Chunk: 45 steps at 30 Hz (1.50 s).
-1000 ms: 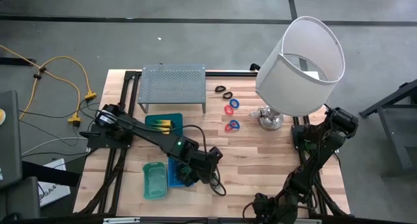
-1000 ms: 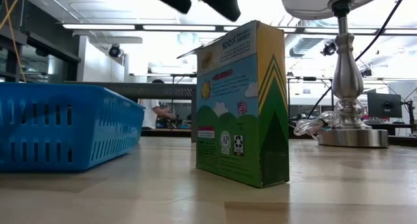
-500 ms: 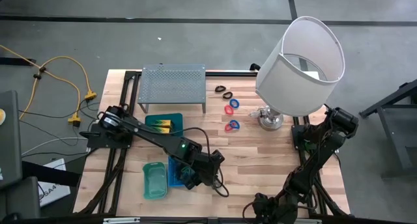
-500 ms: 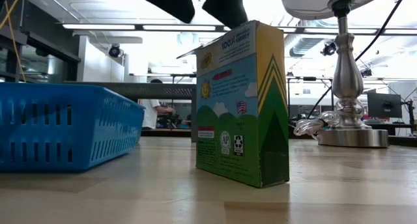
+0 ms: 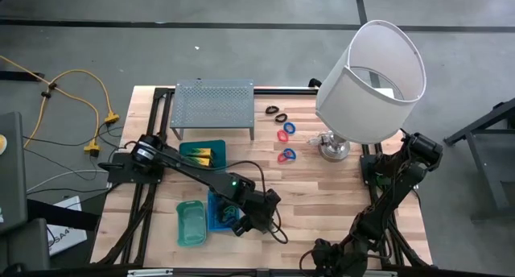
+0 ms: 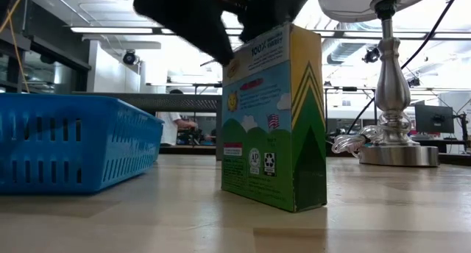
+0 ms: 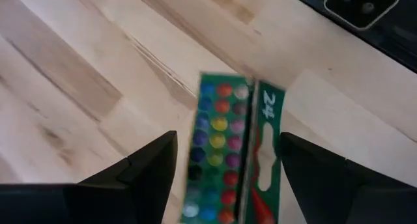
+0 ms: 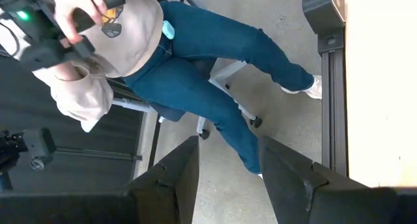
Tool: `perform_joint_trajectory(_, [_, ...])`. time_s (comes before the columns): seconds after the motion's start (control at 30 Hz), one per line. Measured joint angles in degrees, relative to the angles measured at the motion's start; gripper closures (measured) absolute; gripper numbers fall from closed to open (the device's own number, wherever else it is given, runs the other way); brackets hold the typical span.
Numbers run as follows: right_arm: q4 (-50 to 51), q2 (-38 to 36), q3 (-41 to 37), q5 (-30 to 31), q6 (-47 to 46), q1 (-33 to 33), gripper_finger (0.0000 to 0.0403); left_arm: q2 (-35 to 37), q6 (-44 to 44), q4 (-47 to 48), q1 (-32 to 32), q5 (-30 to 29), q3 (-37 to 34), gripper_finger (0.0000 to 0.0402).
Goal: Pick & Place Office Desk Supplies
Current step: Put the crayon box into the top blue bin
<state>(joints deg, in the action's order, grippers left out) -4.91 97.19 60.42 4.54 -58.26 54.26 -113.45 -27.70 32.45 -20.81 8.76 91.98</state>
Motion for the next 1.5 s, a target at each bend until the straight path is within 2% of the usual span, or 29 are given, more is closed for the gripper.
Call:
perform_joint_trajectory(0.47, [0.0, 0.0, 0.0, 0.0, 0.0, 0.0, 0.0257, -1.9, 0.1, -0.9, 0.5, 1.3, 0.0, 0.0142])
perform_joint_trajectory(0.7, [0.0, 0.0, 0.0, 0.0, 0.0, 0.0, 0.0257, -4.4, 0.1, -1.7, 0.9, 5.5, 0.0, 0.0142])
perform_joint_trajectory(0.93, [0.0, 0.0, 0.0, 0.0, 0.0, 0.0, 0.0257, -4.5, 0.1, -2.2, 1.2, 5.6, 0.0, 0.0148])
perform_joint_trajectory(1.5, [0.0, 0.0, 0.0, 0.0, 0.0, 0.0, 0.0257, -4.5, 0.5, -2.9, 1.2, 5.6, 0.0, 0.0299])
